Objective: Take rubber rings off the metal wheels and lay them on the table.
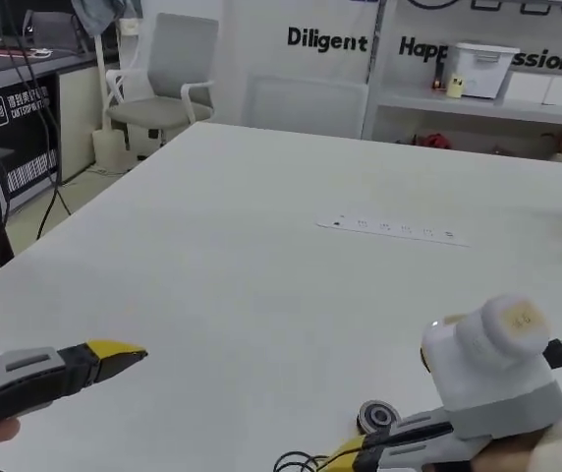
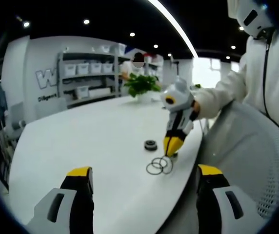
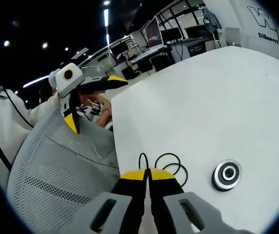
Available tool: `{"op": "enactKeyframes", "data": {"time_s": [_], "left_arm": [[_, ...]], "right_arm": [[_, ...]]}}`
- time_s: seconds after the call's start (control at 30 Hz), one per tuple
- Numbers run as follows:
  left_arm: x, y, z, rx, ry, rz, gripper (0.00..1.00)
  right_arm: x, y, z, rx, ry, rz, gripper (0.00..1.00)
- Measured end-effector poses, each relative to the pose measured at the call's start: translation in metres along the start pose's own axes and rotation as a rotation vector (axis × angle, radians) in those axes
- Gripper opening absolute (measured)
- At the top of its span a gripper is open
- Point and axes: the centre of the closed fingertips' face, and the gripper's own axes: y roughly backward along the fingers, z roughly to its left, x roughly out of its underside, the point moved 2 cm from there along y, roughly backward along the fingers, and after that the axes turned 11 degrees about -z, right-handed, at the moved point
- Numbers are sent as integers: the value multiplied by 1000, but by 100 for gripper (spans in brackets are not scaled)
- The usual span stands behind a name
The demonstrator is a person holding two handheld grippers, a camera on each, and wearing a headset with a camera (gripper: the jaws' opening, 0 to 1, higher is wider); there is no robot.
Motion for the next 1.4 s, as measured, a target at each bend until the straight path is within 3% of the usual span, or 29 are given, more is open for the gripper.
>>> {"op": "enactKeyframes", "data": {"time_s": [0.17, 0.3, 0.97, 1.27, 1.4], "left_arm": [[0, 0, -1, 2, 1, 1, 88], [0, 1, 1, -3, 1, 3, 88], [0, -1, 2, -9, 5, 4, 87], [-4, 2, 6, -19, -7, 7, 87], [-8, 5, 10, -28, -15, 7, 87]], "right_arm": [[1, -2, -1, 1, -32, -16, 0], [8, -4, -5, 18, -13, 6, 0], [12, -4, -17, 67, 7, 10, 6], [-3, 8, -27, 101, 32, -36, 7], [-17, 17, -35, 130, 26, -92, 8]]}}
